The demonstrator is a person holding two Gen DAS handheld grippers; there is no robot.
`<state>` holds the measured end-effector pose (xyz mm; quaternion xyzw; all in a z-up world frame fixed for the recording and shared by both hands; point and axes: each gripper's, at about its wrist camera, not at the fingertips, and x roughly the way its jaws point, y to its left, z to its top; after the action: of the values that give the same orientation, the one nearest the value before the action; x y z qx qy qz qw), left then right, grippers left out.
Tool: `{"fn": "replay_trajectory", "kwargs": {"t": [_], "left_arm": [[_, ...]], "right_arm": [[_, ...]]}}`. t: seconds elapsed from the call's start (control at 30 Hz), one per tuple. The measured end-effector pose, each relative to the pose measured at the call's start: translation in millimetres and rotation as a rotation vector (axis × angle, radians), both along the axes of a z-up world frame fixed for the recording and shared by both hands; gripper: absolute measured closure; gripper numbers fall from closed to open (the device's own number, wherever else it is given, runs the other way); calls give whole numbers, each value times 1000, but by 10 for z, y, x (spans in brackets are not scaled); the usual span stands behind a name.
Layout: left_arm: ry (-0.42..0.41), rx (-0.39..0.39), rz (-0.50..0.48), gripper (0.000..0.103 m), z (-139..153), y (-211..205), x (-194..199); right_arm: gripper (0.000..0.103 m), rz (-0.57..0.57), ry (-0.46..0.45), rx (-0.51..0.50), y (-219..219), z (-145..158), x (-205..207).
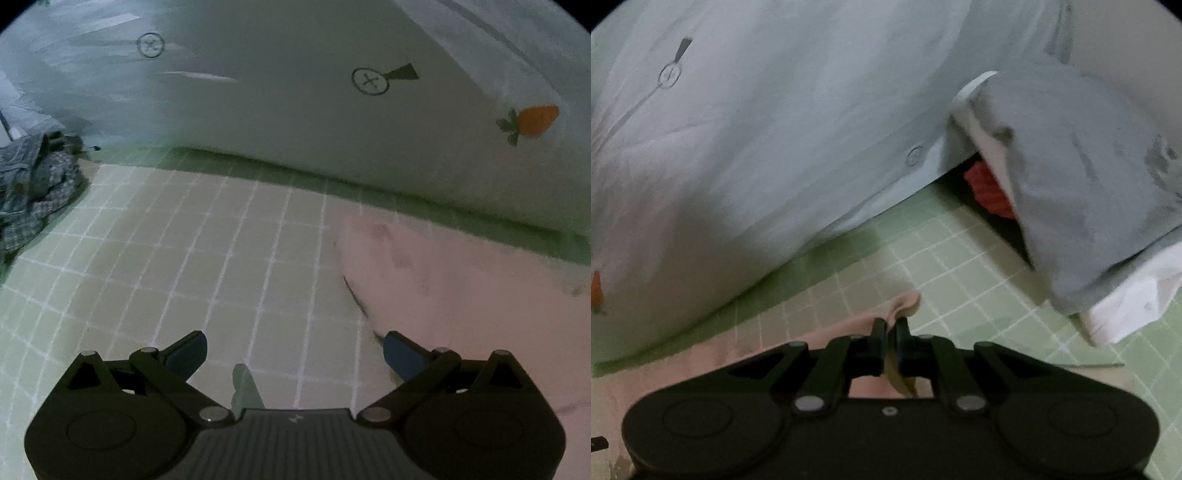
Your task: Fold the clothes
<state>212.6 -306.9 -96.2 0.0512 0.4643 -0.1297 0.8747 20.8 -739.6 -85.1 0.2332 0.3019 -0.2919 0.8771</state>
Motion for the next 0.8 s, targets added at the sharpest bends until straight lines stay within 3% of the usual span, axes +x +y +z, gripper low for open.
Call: {"fn": "replay_trajectory", "kwargs": {"t": [0.33, 0.43, 0.5, 0.53, 0.57, 0.6, 0.8], "left_arm": [[68, -182, 3, 5, -132, -229, 483], [93, -223, -19, 20, -191, -332, 565], [107, -241, -32, 44, -227, -405, 609], [114, -249, -39, 51, -245, -442, 631], [119, -258, -47, 77, -258, -475, 651], [122, -266, -58, 94, -261, -504, 669], [-21, -228, -98, 95, -40, -598, 852]], "right_arm": [[97, -38, -16, -49, -116, 84, -23], [97, -50, -37, -34, -180, 133, -23], [97, -49, -40, -35, -200, 147, -3], [97, -45, -38, -41, -194, 149, 13], [97, -40, -35, -51, -181, 152, 25], [97, -35, -32, -58, -172, 156, 43], [98, 12, -45, -103, -76, 206, 117]]}}
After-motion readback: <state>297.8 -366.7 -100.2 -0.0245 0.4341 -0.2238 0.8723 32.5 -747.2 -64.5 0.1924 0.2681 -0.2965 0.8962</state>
